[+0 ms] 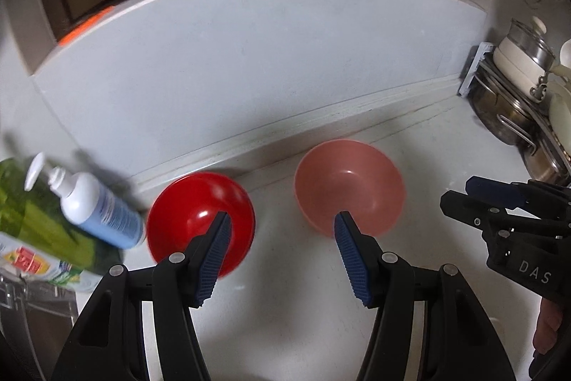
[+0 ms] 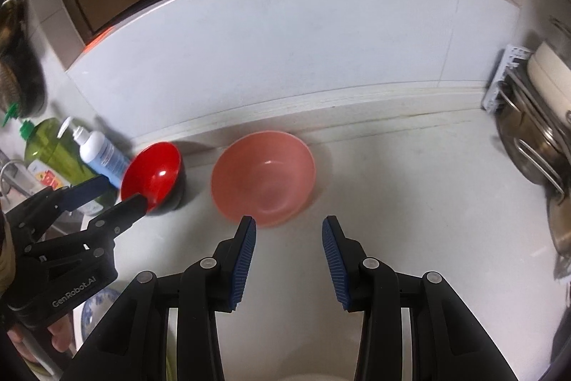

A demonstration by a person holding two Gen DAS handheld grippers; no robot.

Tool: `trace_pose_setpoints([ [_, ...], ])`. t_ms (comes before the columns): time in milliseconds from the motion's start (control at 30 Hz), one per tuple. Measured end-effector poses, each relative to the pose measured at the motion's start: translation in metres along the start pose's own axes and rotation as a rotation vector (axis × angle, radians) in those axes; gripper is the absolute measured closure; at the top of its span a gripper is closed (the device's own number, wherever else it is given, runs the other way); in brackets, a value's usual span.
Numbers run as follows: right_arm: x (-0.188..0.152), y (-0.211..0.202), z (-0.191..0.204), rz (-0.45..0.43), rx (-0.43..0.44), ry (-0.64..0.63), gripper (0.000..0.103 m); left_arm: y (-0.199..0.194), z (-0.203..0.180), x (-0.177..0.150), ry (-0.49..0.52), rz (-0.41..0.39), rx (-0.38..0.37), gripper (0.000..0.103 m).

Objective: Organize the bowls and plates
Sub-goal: 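Move both tools to the rim of the pink bowl by the wall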

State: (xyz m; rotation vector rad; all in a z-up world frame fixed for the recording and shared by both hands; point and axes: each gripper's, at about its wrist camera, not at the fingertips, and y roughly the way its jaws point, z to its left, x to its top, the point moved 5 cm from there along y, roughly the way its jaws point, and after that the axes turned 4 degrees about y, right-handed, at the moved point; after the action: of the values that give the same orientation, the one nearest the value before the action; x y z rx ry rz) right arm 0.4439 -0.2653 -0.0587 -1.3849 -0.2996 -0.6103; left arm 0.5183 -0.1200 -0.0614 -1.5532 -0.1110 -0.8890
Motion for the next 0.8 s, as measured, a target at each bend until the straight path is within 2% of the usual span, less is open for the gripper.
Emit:
trace_pose_setpoints([
  [100, 0.007, 0.015, -0.001, 0.017, 0.001, 0.004, 0.063, 0.020, 0.001, 0.005, -0.010, 0.032, -0.028, 0.044],
  [300, 0.017, 0.043, -0.006, 0.050, -0.014, 0.013, 0.063, 0.056, -0.001, 0.012, -0.001, 0.069, -0.029, 0.047],
  [567, 0.022, 0.081, -0.011, 0.105, -0.032, 0.029, 0.063, 0.092, -0.006, 0.017, 0.004, 0.123, -0.050, 0.058],
  [800, 0.019, 0.098, -0.014, 0.144, -0.037, 0.032, 0.064, 0.117, -0.009, 0.020, -0.002, 0.160, -0.059, 0.069],
])
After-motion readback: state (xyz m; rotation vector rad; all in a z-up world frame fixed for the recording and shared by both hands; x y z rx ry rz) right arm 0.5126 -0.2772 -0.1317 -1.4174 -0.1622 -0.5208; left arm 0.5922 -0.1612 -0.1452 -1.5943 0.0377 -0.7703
